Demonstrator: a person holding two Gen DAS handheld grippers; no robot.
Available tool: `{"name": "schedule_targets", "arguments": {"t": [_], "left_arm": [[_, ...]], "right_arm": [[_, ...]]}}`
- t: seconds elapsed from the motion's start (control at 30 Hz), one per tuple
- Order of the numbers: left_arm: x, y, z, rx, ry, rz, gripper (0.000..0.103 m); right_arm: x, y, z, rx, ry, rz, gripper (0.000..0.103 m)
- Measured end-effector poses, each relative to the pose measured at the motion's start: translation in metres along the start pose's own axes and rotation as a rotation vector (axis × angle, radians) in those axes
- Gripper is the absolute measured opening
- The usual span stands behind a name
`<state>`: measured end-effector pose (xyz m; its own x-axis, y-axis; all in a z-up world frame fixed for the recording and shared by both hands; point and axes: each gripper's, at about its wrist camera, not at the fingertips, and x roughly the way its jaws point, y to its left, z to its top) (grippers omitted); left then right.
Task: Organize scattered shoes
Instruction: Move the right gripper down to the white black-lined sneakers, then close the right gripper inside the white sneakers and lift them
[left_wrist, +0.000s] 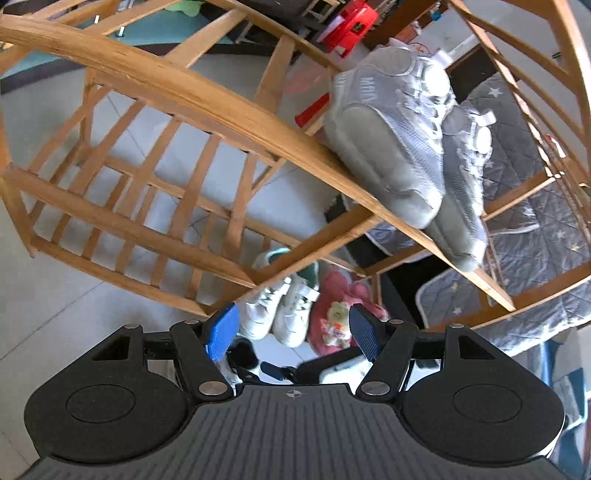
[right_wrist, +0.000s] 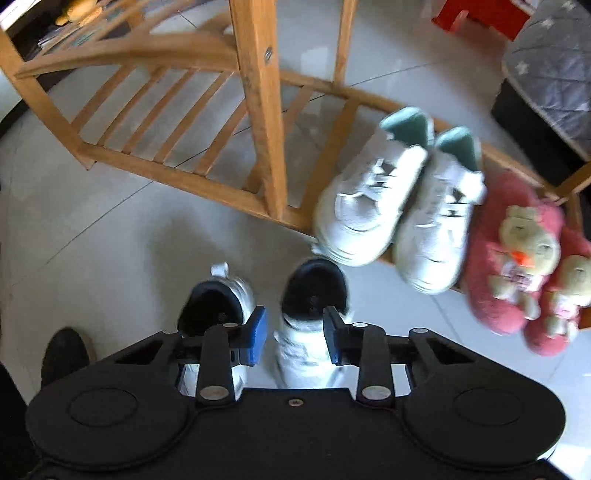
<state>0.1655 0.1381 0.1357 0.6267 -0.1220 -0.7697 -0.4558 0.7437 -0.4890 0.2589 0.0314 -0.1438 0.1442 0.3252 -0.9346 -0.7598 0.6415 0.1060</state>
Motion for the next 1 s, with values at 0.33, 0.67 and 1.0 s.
{"name": "schedule_targets", "arguments": {"t": [0.33, 0.67, 1.0], "left_arm": [[0.014, -0.006, -0.004, 0.025, 0.025, 0.035, 0.067], [0.024, -0.012, -0.009, 0.038, 0.051, 0.051, 0.067], [0.026, -0.017, -0.011, 0.061, 0.062, 0.037, 0.067]], "right_arm": [[0.057, -0.013, 0.005, 0.045, 0.078, -0.014, 0.036], [0.079, -0.002, 0.001, 0.013, 0.108, -0.017, 0.022], [0.07, -0.021, -0.005, 0.141, 0.155, 0.108, 0.016]]}}
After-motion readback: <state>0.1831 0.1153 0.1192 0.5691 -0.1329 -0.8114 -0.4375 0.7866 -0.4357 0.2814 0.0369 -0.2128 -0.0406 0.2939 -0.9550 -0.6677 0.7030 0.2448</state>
